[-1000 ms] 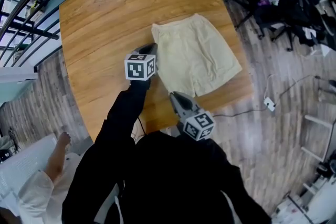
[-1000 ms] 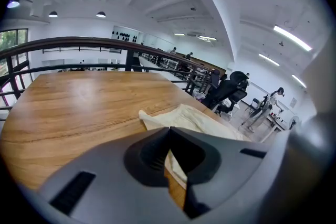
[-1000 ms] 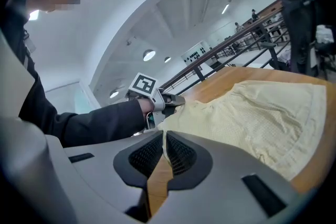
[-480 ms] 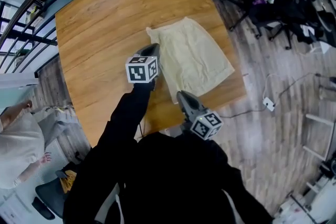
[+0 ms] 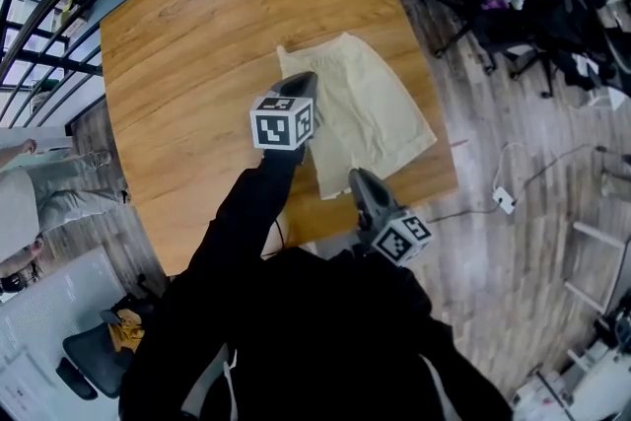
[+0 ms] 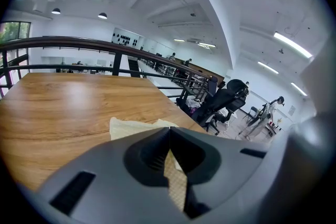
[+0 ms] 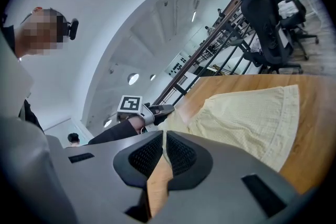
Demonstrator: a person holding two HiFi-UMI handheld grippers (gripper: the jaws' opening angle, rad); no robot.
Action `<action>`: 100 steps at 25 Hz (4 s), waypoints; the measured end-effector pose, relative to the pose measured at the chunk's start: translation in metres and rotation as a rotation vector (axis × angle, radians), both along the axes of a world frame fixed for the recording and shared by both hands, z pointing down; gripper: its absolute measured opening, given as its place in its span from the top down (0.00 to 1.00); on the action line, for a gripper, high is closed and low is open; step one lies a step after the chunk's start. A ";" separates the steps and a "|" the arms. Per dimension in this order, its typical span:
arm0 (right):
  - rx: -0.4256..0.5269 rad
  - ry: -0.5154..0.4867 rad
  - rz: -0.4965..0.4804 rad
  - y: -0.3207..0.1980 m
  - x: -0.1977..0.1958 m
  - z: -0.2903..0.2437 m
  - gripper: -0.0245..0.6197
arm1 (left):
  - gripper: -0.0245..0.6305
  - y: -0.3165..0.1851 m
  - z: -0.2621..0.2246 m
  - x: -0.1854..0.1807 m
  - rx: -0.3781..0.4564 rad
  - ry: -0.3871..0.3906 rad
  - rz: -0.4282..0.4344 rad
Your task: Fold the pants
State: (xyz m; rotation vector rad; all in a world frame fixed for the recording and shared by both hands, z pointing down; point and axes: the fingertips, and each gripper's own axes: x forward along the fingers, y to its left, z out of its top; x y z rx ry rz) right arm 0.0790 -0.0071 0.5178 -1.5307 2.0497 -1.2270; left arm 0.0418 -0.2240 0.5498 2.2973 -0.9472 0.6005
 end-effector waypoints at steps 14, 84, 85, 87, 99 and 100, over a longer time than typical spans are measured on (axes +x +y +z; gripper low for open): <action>-0.035 -0.030 0.123 -0.010 0.085 0.014 0.93 | 0.95 -0.007 0.026 0.077 -0.022 -0.010 0.057; -0.177 0.395 -0.068 -0.142 0.170 0.079 0.72 | 0.78 -0.015 0.052 0.076 0.025 -0.039 -0.074; -0.172 0.401 -0.091 -0.150 0.165 0.078 0.72 | 0.78 -0.017 0.052 0.070 0.022 -0.041 -0.084; -0.164 0.421 -0.142 -0.165 0.154 0.078 0.72 | 0.78 -0.020 0.054 0.060 0.016 -0.046 -0.102; -0.132 0.743 -0.472 -0.258 0.110 0.106 0.72 | 0.78 -0.054 0.081 0.011 -0.007 -0.121 -0.172; -0.130 0.768 -0.493 -0.265 0.107 0.109 0.72 | 0.78 -0.056 0.084 0.010 -0.007 -0.131 -0.166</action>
